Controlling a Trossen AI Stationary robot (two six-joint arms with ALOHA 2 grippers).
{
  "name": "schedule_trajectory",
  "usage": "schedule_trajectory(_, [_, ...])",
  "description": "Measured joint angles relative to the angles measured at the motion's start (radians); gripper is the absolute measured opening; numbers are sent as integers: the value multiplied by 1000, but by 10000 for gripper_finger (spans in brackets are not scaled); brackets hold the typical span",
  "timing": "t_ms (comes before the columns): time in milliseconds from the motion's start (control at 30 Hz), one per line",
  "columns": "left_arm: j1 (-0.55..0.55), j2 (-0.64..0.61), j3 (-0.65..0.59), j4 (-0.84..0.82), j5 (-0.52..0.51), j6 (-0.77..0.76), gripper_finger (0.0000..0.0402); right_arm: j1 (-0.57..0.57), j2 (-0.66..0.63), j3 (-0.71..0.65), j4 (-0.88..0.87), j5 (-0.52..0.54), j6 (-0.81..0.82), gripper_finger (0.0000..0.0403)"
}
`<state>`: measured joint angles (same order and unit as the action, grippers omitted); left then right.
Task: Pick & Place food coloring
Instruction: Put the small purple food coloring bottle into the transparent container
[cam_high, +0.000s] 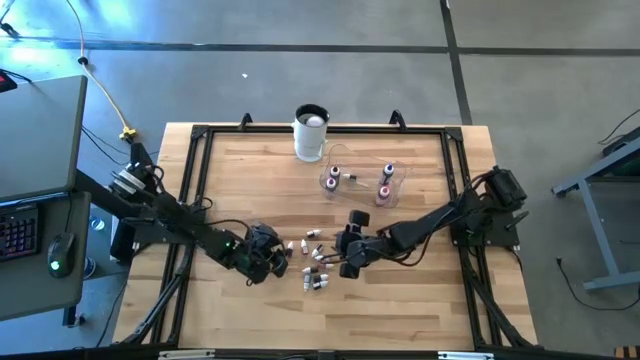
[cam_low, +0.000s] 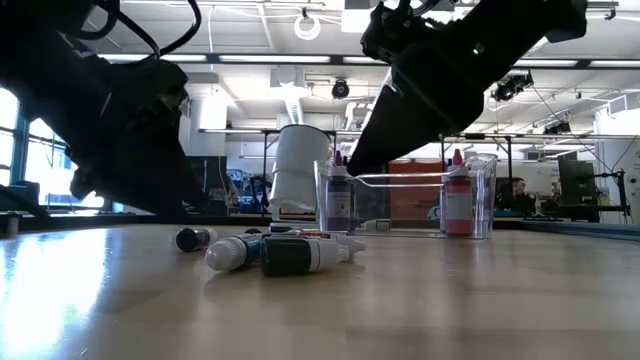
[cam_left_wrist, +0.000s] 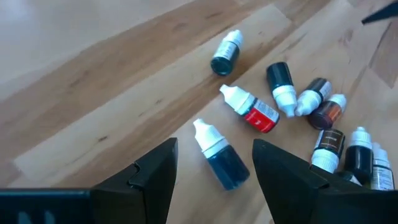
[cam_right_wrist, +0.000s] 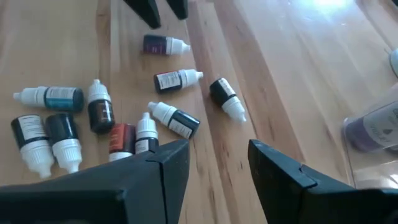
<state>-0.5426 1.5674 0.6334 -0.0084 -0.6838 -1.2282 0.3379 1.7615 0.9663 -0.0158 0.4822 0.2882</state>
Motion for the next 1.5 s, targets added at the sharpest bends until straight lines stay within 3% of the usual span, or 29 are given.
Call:
schedule_trajectory(333, [0, 33, 1, 66, 24, 54, 207, -25, 0, 0, 6, -27, -81, 156])
schedule_trajectory(467, [7, 33, 1, 64, 2, 2, 207, -37, -1, 0, 38, -34, -122, 156])
schedule_trajectory(767, [39, 63, 1, 64, 72, -34, 207, -72, -2, 1, 92, -81, -192, 156])
schedule_trajectory(1100, [39, 118, 4, 69, 29, -31, 207, -77, -2, 1, 103, -112, -192, 156])
schedule_trajectory(1267, [39, 119, 3, 58, 23, 54, 202, -77, -2, 1, 103, -112, -192, 156])
schedule_trajectory(1500, [39, 121, 8, 50, 22, 225, 160, -77, -2, 1, 103, -112, -192, 156])
